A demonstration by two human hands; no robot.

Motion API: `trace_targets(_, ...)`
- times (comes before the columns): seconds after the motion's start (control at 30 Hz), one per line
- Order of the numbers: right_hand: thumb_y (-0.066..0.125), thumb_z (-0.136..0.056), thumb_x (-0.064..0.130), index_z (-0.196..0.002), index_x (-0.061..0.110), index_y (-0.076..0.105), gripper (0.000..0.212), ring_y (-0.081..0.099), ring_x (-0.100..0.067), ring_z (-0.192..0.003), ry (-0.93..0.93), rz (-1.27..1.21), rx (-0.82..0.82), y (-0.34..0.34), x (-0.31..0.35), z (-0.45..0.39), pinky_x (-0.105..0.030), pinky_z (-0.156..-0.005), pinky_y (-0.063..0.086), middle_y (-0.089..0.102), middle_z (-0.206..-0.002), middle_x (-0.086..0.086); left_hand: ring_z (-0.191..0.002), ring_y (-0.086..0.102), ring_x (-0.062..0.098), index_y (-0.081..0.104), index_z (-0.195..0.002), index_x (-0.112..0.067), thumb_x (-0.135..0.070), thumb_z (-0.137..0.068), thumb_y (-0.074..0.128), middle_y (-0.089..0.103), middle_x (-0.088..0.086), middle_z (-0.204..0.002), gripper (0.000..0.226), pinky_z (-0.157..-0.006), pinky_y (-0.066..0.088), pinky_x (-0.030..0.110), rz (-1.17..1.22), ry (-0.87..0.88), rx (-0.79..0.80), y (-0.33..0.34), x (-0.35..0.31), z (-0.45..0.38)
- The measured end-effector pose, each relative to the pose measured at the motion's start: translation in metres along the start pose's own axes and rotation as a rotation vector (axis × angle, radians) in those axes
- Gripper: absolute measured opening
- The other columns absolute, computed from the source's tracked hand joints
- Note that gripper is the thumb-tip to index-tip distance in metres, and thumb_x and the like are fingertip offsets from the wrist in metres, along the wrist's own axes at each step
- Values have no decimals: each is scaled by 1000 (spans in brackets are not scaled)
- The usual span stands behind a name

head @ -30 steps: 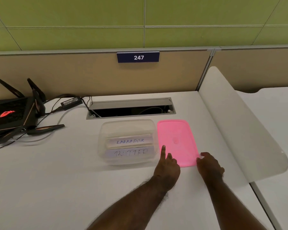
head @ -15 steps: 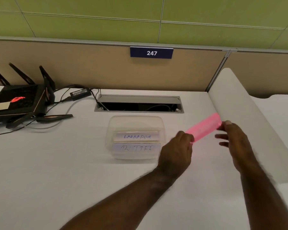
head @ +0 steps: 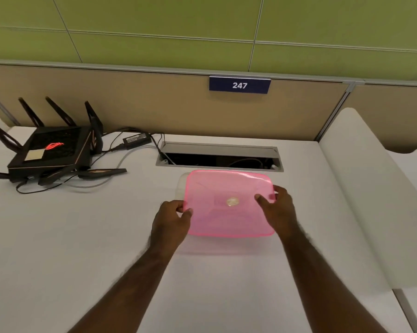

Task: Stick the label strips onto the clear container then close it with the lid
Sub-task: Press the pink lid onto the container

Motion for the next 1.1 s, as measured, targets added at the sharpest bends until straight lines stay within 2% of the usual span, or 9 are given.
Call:
trace_targets(0.2, 65, -84, 50, -137, 13, 45, 68, 47, -37, -122, 62, 172, -7, 32, 7, 5, -46, -101, 41, 50, -133, -17, -95, 62, 30, 66, -107, -12, -25, -91, 54, 58, 9, -105, 25, -82, 48, 34, -114, -25, -49, -6, 9, -17)
trace_targets(0.33, 63, -86, 50, -141, 15, 39, 70, 43, -38, -127, 54, 204, 36, 42, 14, 3, -51, -102, 40, 43, -140, -17, -107, 61, 30, 54, -129, -16, -19, -93, 51, 51, 11, -122, 37, -92, 49, 38, -70, -63, -15, -1, 12, -26)
trace_targets(0.53, 69, -81, 50, -139, 17, 40, 73, 47, -39, -125, 132, 131, 83, 45, 15, -9, -52, -101, 44, 46, -140, -16, -112, 55, 30, 37, -145, -32, -10, -94, 41, 50, 13, -127, 56, -95, 51, 45, 81, -105, 111, 9, 18, -48)
trace_targets(0.6, 71, -79, 50, -138, 19, 40, 74, 49, -39, -123, 157, 105, 109, 45, 14, -13, -53, -100, 46, 47, -139, -16, -112, 54, 33, 34, -145, -38, -9, -92, 38, 51, 12, -126, 60, -83, 57, 48, 86, -117, 157, 10, 17, -55)
trace_targets(0.7, 72, -77, 50, -137, 21, 39, 75, 52, -39, -120, 189, 92, 132, 45, 13, -17, -53, -97, 49, 49, -138, -16, -107, 55, 36, 34, -143, -44, -15, -90, 36, 50, 10, -125, 61, -58, 61, 40, 48, -138, 192, 10, 19, -62)
trace_targets(0.87, 74, -77, 47, -136, 22, 38, 73, 53, -39, -116, 228, 39, 141, 48, 9, -21, -54, -95, 50, 50, -136, -17, -104, 56, 35, 34, -141, -46, -19, -89, 37, 50, 8, -123, 59, -52, 60, 37, 8, -142, 222, 12, 25, -70)
trace_targets(0.93, 74, -78, 45, -136, 22, 37, 72, 53, -40, -116, 239, 21, 144, 49, 8, -21, -53, -95, 50, 49, -137, -17, -100, 58, 35, 38, -138, -41, -18, -82, 38, 53, 11, -121, 60, -61, 61, 41, -24, -126, 214, 12, 22, -73)
trace_targets(1.0, 75, -78, 43, -136, 22, 37, 72, 53, -40, -117, 245, 15, 144, 49, 7, -21, -53, -94, 51, 48, -138, -17, -105, 58, 35, 41, -135, -34, -19, -73, 38, 52, 12, -124, 64, -81, 57, 47, -80, -109, 197, 13, 17, -79)
trace_targets(1.1, 76, -77, 44, -135, 22, 38, 73, 52, -40, -117, 242, 19, 139, 49, 6, -22, -54, -95, 51, 49, -137, -17, -123, 48, 38, 37, -142, -26, -25, -86, 42, 45, 15, -137, 56, -102, 43, 51, -156, -86, 199, 23, 7, -94)
Point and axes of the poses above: each hand's wrist, its own z-axis away from the middle knuckle, its own y-axis out of the palm, x = y × z, the point moved 7 cm from there along -z, towards the middle knuckle
